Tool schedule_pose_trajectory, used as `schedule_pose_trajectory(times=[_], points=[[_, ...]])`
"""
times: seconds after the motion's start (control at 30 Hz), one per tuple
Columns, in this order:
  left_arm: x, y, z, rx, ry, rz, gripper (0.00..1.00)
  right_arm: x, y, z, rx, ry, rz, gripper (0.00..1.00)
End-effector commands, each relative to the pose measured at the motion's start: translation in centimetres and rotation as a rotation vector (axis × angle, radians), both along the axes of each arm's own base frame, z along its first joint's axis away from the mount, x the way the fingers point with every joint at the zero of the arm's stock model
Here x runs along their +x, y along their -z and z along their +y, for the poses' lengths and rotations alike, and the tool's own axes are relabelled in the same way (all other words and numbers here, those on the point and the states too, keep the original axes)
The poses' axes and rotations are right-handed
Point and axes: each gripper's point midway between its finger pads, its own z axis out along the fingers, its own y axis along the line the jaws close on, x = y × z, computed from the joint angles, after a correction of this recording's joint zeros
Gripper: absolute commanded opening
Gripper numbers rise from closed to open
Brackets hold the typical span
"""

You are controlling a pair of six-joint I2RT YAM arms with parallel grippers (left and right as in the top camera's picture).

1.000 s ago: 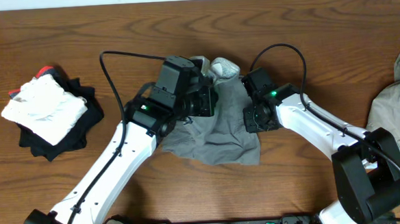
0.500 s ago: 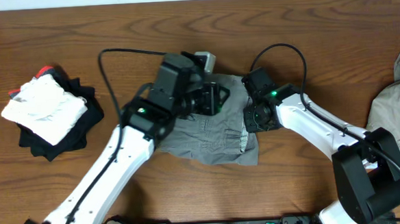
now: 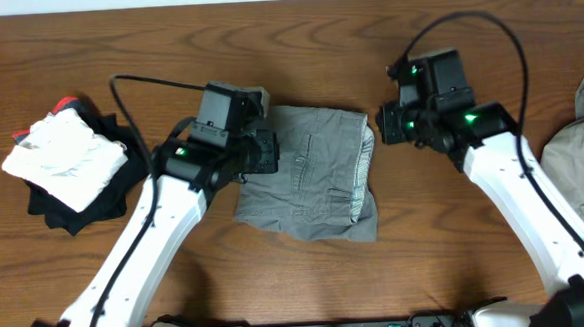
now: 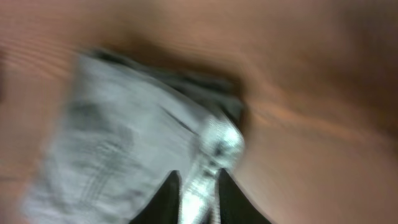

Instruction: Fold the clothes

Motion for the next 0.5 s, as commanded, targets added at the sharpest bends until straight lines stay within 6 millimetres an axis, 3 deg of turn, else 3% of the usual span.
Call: schedule_pose_trajectory(times=[0.0,0.13,0.33,0.47], points=[[-0.4,2.7,0.6,0.058,0.004,0.075,0.14,-0.9,-0.2,3.7,0.133,-0.196,0.009,0.14],[-1.1,5.6,0.7,0.092,0.010,0.166,0.11,-0.1,0.9,6.5,0.232,-0.283,0.015,0.15],[-0.7,8.4,0.5,0.117,0.013,0.224,0.10,0.9,4.1,10.3,0.342,-0.401,0.037,0.15],[-0.9,10.1,0.6,0.136,0.013,0.273,0.10,1.4,7.3,12.0,0.376,-0.434,0.073,0.17]])
